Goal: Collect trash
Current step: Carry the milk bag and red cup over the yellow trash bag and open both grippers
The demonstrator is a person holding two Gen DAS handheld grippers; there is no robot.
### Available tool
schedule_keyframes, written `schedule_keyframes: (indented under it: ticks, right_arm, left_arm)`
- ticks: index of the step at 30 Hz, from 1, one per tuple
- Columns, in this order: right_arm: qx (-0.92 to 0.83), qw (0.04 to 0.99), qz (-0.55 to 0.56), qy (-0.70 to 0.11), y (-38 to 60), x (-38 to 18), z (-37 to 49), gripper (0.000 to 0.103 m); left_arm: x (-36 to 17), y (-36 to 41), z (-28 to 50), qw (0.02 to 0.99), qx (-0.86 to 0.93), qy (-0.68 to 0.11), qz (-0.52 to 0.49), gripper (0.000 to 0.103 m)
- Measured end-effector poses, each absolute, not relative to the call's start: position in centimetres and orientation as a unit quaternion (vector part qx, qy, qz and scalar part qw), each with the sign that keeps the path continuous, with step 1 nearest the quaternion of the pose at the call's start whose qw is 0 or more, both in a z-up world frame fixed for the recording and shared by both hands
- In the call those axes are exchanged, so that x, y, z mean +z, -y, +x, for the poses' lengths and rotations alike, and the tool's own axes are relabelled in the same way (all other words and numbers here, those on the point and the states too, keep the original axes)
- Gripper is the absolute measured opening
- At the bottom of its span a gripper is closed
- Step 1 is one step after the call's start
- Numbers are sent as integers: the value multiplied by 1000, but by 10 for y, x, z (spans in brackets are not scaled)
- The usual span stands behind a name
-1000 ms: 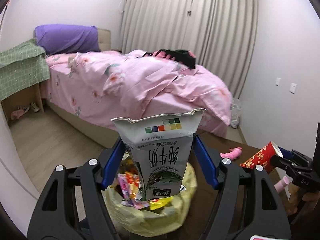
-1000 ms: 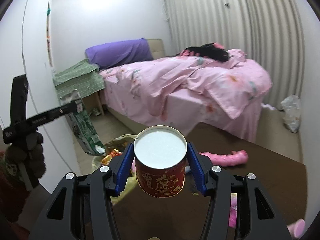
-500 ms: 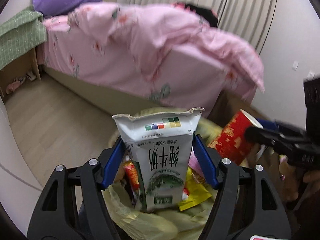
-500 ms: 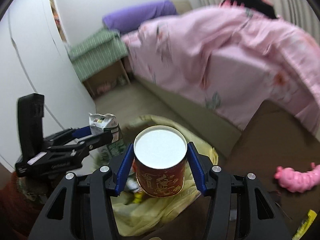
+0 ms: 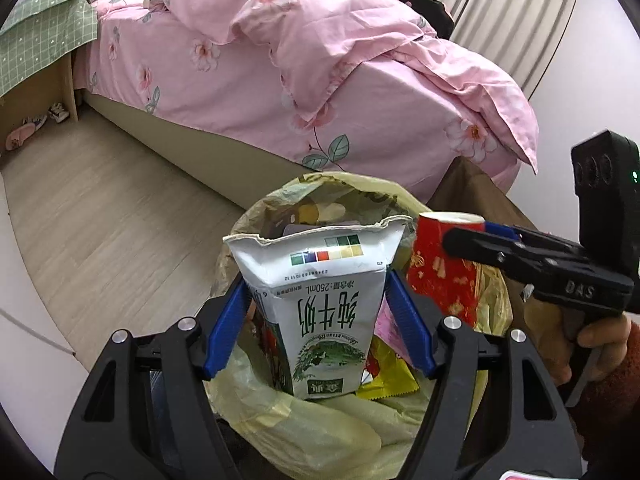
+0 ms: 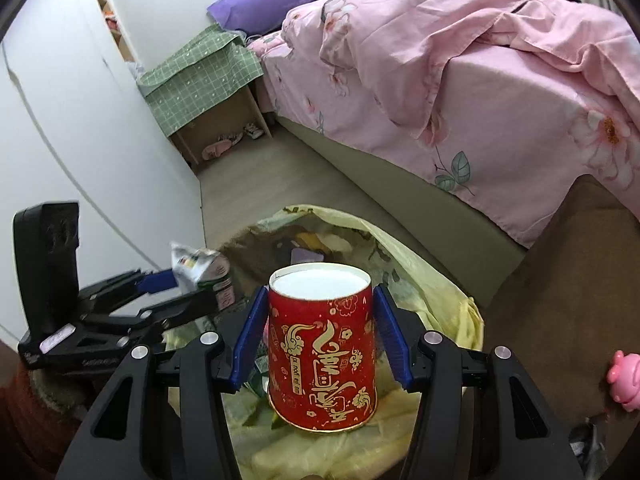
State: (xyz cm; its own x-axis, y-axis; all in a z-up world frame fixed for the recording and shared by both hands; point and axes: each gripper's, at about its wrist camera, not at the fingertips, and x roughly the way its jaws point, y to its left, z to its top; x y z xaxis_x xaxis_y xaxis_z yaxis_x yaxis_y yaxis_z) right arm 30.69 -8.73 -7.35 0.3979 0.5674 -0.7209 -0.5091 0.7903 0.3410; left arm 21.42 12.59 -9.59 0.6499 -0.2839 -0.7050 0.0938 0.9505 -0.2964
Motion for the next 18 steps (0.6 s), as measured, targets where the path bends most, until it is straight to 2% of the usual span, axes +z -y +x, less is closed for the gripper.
schedule_keyframes:
  ticks: [5,18]
  right_arm:
    - [312,830,30,-462,84,-84,309,51]
    - [301,842,23,-446,90,-78,299,51]
  left_arm:
    - [-108,-126,215,894,-104,-417,-123,65]
    - [-101,-134,215,895,-108,-406,-148,66]
